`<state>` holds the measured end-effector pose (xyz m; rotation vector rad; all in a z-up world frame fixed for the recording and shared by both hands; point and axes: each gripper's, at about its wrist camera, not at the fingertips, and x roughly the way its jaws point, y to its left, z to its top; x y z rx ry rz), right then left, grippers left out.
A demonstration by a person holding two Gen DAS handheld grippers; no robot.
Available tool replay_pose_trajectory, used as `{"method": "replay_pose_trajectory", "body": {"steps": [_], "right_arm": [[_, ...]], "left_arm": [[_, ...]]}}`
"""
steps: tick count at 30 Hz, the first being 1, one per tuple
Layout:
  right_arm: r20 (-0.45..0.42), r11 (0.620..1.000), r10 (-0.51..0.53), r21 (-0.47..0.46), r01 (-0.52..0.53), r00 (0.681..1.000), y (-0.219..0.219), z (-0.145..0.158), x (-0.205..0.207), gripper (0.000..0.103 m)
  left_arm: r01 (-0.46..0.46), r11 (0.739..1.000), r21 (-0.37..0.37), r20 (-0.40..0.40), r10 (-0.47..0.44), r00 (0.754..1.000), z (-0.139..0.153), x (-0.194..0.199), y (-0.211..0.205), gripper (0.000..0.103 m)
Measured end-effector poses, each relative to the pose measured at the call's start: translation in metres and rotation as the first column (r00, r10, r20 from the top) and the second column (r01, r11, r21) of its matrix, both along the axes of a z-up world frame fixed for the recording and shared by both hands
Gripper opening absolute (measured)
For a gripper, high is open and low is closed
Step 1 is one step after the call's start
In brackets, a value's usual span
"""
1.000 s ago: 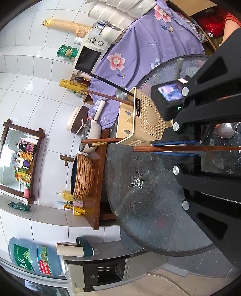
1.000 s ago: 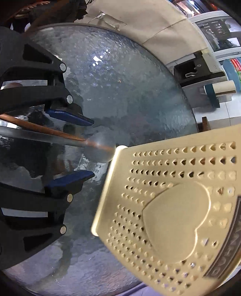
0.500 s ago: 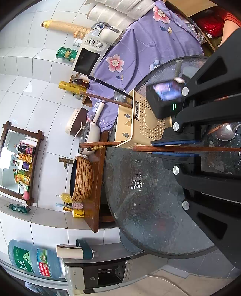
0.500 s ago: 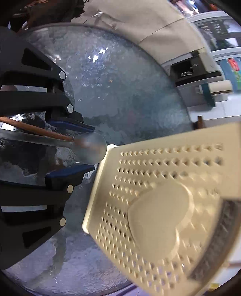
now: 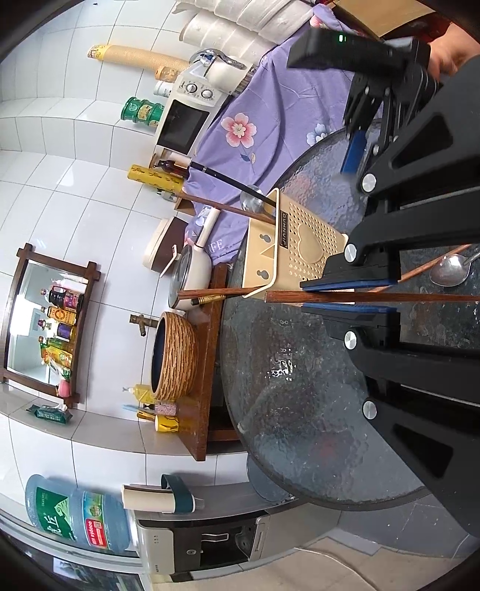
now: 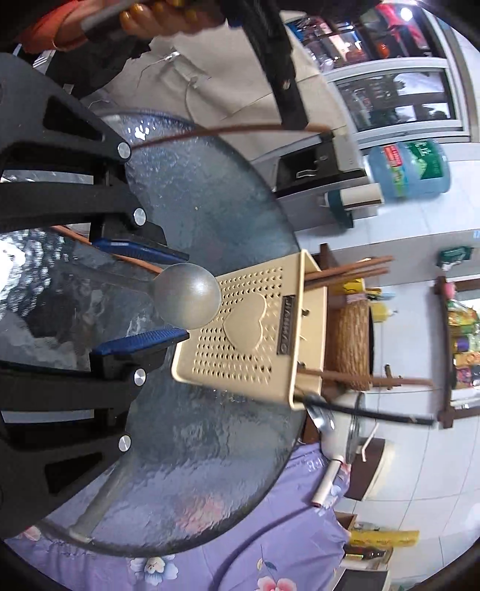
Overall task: Organize utensils
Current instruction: 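Lower the spoon and chopstick into the basket and open both tools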
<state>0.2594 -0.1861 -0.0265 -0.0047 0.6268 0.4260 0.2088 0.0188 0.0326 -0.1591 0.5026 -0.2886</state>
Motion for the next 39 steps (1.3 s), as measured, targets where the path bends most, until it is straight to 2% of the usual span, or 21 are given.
{"method": "replay_pose_trajectory", "body": {"steps": [7,20,26,33,39], "right_arm": [[0.039,1.000,-0.005,-0.002,0.005,0.999,-0.016,0.007,-0.026,0.036],[0.069,1.000,0.009,0.027,-0.011,0.998,-0.017,0.028,-0.023,0.036],[0.071,0.998,0.018,0.056,-0.022,0.997,-0.021,0.047,-0.012,0.036],[0.136,0.996,0.014,0.083,-0.026,0.991,-0.027,0.099,0.001,0.036],[0.274,0.999,-0.035,0.049,0.023,0.961,-0.025,0.157,0.017,0.036]], "left_arm": [[-0.005,1.000,0.007,0.002,0.005,1.000,0.003,-0.003,-0.001,0.007],[-0.010,0.999,0.038,0.062,0.007,0.998,0.025,-0.007,-0.007,0.007],[0.032,0.999,0.029,0.089,-0.035,0.995,0.047,-0.004,-0.009,0.007],[0.121,0.993,0.000,0.124,-0.120,0.985,0.097,0.014,-0.016,0.007],[0.106,0.994,0.023,0.207,-0.109,0.972,0.147,0.027,-0.030,0.007]]}}
